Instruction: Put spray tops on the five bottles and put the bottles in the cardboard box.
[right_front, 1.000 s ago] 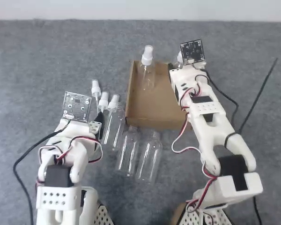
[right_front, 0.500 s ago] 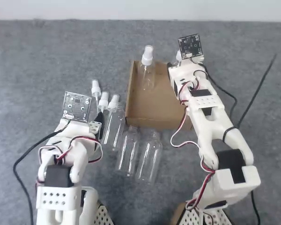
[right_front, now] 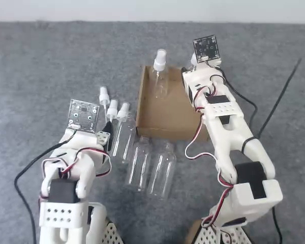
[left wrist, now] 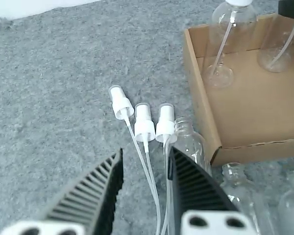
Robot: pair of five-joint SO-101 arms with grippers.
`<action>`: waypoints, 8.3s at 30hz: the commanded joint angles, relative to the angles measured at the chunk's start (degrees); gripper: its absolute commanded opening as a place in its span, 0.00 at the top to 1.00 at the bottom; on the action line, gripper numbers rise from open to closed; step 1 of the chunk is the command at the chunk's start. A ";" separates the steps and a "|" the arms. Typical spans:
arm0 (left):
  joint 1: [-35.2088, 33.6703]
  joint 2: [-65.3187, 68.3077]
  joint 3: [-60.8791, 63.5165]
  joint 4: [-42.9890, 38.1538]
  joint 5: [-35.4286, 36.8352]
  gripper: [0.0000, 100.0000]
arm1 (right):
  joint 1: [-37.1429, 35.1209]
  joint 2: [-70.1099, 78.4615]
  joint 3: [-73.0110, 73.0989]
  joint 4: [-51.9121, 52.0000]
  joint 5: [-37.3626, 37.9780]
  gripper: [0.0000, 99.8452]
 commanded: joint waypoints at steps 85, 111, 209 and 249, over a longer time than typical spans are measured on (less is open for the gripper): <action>-0.26 0.79 -3.12 -0.97 -0.44 0.86 | -2.77 -16.04 -31.56 43.21 0.70 0.71; -16.35 0.53 -0.13 -1.67 -4.48 0.86 | -31.43 -47.87 8.35 65.63 -17.58 0.71; -10.64 80.35 -71.34 14.86 -2.02 0.86 | 49.80 -18.51 13.80 47.96 37.10 0.99; -7.38 126.15 -110.20 23.82 3.43 0.90 | 49.98 -12.97 12.40 47.96 37.01 0.99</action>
